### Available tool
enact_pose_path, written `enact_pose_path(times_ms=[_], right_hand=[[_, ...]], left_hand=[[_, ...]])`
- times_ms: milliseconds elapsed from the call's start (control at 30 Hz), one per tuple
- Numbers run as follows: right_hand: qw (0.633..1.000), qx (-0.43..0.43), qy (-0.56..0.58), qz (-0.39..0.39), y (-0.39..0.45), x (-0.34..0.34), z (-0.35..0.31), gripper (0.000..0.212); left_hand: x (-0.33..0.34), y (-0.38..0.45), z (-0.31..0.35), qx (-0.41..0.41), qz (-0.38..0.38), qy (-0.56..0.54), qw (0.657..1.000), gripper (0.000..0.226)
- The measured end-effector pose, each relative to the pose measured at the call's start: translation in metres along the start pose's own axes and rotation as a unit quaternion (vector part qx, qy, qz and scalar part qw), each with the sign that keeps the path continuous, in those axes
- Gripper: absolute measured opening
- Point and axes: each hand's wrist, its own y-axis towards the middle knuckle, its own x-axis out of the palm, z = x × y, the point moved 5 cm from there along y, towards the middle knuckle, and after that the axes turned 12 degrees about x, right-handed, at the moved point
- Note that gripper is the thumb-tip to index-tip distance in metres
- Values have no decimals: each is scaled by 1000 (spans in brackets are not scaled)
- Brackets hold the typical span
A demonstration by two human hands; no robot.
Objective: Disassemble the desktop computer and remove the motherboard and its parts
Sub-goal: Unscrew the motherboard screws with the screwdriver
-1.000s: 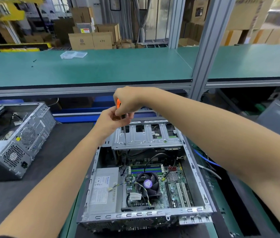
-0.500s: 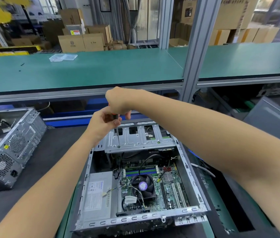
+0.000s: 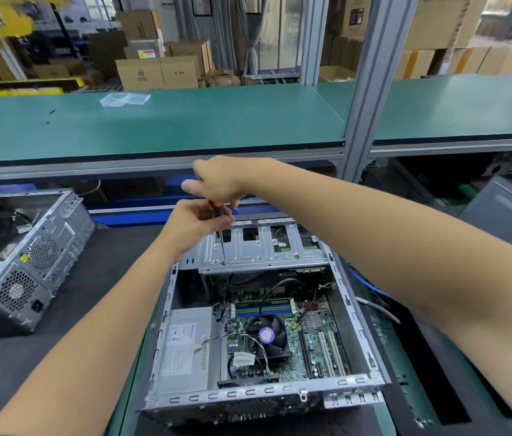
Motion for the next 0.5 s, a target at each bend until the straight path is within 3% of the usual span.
enact_pose_path(times_ms=[100, 233, 333, 433, 500], right_hand=[[995, 10, -76, 59, 1, 3, -3, 37], [996, -27, -90, 0, 4, 6, -10, 5], [996, -56, -69, -20, -2, 1, -6, 19], [996, -76, 4, -39, -7, -1, -3, 27], [996, -77, -20, -30, -5, 0, -5, 24]], left_hand=[[0, 4, 3, 7, 18, 85, 996, 19], [0, 5, 6, 3, -23, 106, 994, 12], [1, -3, 3, -8, -94, 8, 995, 25], [-2, -7, 3, 0, -52, 14, 999, 26], [-4, -4, 2, -5, -16, 25, 1000, 20]])
